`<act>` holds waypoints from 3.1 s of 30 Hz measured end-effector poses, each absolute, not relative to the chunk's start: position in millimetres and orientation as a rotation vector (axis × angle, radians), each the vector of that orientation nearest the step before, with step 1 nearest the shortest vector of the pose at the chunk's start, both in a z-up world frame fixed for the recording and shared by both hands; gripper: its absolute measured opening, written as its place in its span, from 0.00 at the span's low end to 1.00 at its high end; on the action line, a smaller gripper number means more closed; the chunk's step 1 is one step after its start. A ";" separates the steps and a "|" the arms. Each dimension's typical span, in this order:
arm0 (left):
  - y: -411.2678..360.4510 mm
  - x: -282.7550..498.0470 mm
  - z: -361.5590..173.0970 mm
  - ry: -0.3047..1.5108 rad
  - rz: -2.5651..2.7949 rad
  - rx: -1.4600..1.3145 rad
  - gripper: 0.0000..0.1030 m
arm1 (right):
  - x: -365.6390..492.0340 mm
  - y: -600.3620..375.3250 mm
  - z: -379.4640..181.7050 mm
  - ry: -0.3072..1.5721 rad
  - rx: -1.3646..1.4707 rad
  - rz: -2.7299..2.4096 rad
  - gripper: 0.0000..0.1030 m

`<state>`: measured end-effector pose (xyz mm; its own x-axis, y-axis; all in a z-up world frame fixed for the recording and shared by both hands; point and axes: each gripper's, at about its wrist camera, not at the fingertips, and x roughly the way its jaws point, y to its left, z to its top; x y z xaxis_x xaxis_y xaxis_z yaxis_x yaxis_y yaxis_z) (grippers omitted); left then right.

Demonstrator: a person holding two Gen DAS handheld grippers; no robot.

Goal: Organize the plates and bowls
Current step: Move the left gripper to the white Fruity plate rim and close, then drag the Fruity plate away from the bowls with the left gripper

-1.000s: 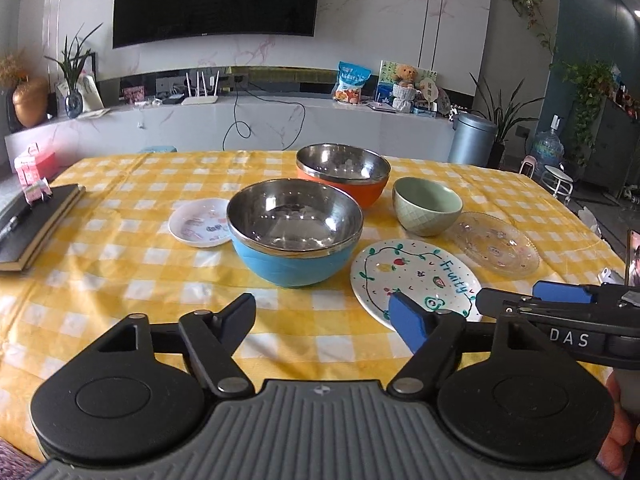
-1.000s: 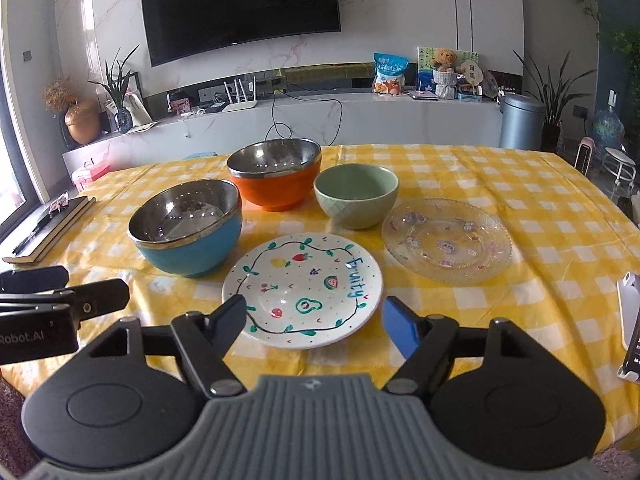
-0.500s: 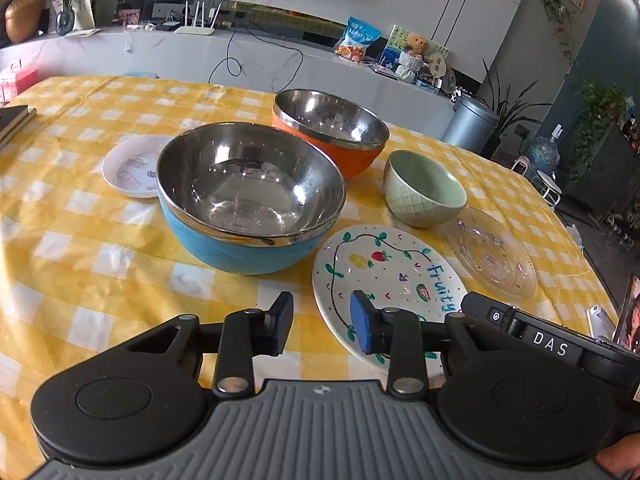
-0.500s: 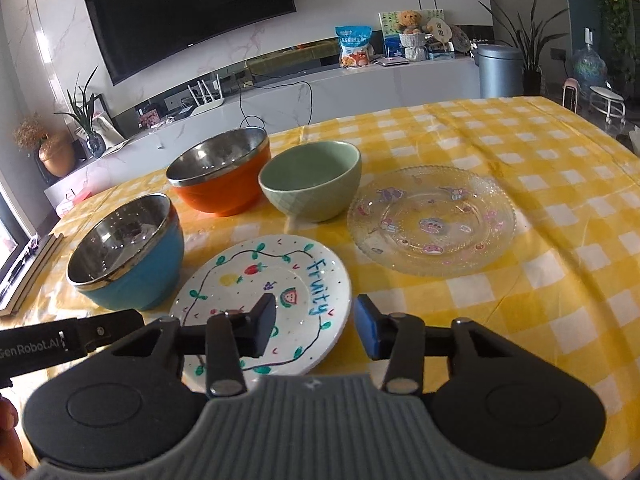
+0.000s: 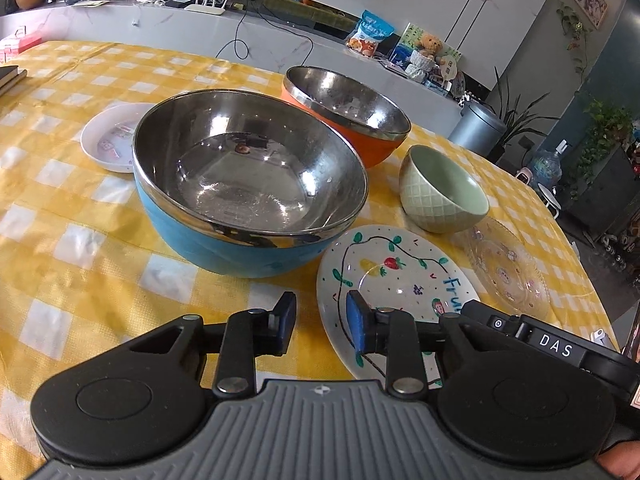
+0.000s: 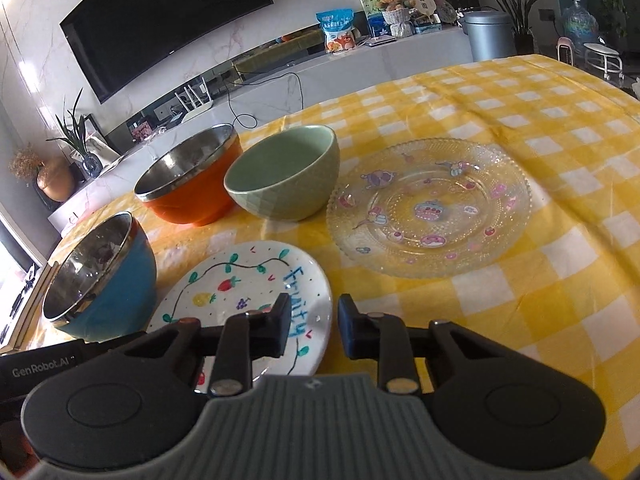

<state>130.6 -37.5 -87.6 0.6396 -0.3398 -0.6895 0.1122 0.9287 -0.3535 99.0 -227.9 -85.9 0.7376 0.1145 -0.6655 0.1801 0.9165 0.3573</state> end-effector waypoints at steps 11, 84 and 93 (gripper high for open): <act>-44.8 132.7 -91.8 0.829 -0.299 -0.272 0.19 | 100.5 -230.7 -89.0 0.724 0.426 -0.058 0.12; 123.9 51.7 -81.2 0.839 -0.023 -0.399 0.15 | 66.0 -56.0 -67.1 0.885 0.228 0.209 0.07; 120.0 51.8 -79.5 0.836 -0.022 -0.365 0.17 | 65.2 -56.1 -68.5 0.886 0.241 0.220 0.14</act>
